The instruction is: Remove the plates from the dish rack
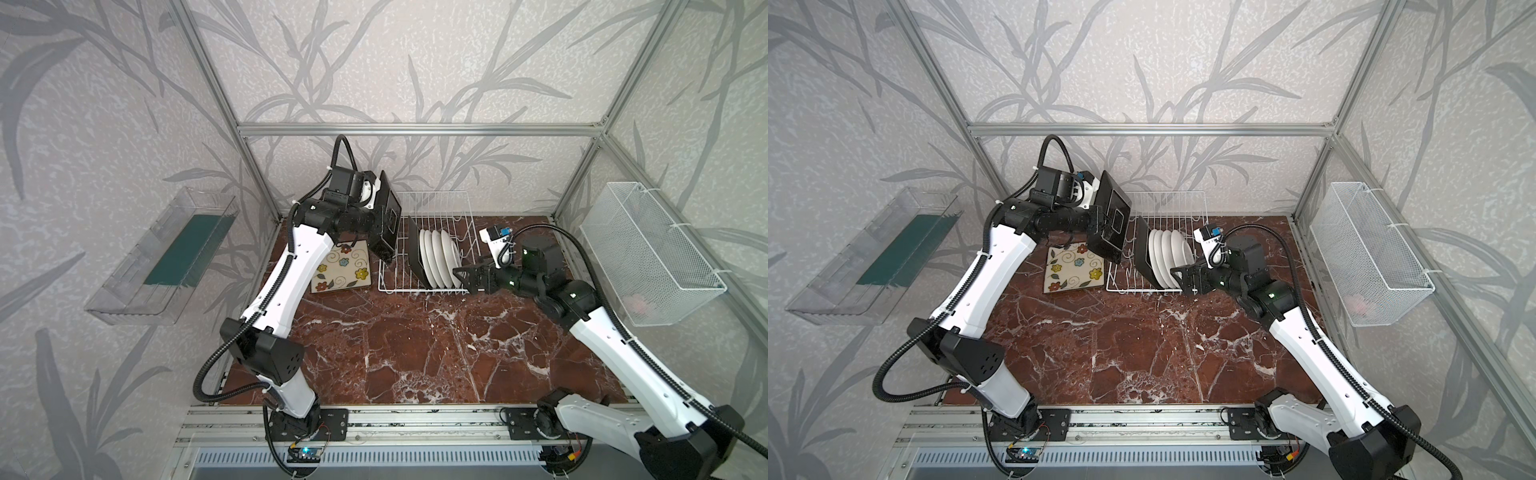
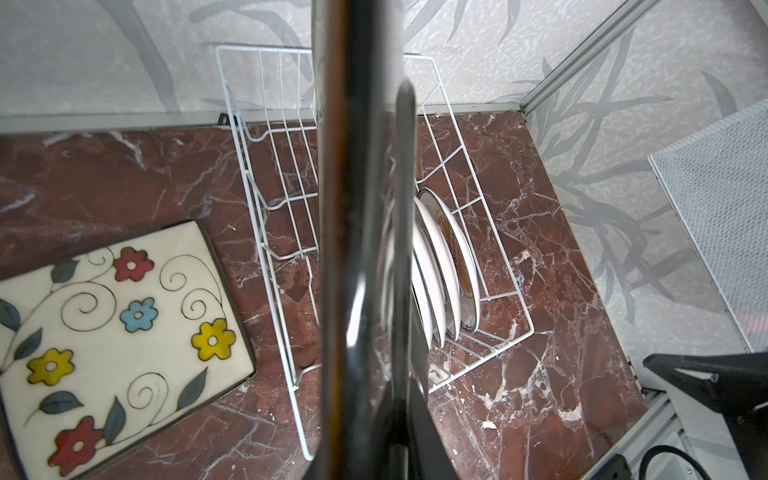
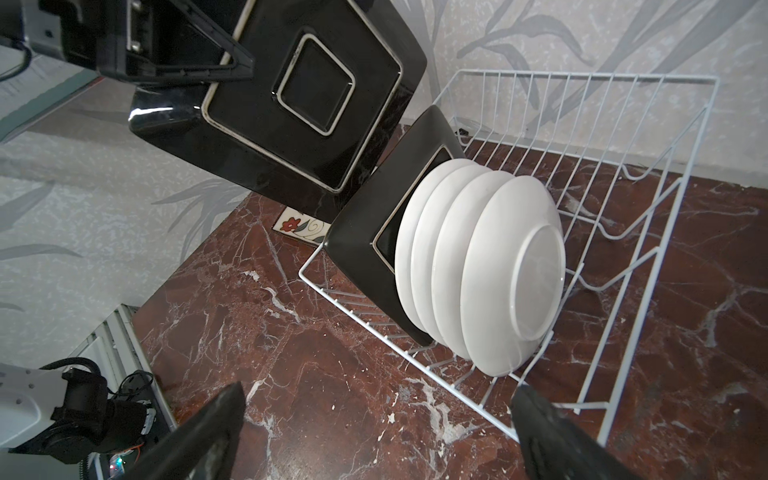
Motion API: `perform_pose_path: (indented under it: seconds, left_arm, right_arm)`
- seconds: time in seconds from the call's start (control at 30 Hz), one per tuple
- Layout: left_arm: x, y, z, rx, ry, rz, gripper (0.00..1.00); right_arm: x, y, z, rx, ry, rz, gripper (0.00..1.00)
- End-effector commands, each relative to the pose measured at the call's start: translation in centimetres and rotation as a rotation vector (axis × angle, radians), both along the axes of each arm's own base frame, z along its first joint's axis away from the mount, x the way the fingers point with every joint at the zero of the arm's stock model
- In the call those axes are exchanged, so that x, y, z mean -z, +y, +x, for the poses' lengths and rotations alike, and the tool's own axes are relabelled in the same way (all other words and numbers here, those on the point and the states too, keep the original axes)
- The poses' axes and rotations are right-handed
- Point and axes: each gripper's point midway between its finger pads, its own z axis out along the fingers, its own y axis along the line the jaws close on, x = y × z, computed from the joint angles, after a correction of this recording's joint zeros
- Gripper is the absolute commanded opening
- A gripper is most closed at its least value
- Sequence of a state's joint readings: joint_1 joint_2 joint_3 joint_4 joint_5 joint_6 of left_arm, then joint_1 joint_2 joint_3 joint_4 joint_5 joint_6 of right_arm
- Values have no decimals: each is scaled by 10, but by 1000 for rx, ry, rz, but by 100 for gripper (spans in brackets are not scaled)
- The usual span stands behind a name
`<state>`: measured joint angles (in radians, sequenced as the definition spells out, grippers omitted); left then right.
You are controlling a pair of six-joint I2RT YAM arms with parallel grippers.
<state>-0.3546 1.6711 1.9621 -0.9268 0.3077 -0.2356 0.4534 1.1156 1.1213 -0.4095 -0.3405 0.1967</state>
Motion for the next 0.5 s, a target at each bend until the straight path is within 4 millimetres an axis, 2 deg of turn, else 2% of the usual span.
perform_pose_path:
  seconds: [0.0,0.33,0.47]
  left_arm:
    - [-94,3,-11,64,-370,2,0]
    - [-112,12,-28,96,-554,124,0]
    - [-108,12,-30,122,-584,188,0]
  right_arm:
    - [-13,5,0,7,49,41,99]
    - [-33,16,5,16,140,149,99]
    - [-33,21,7,13,203,183,99]
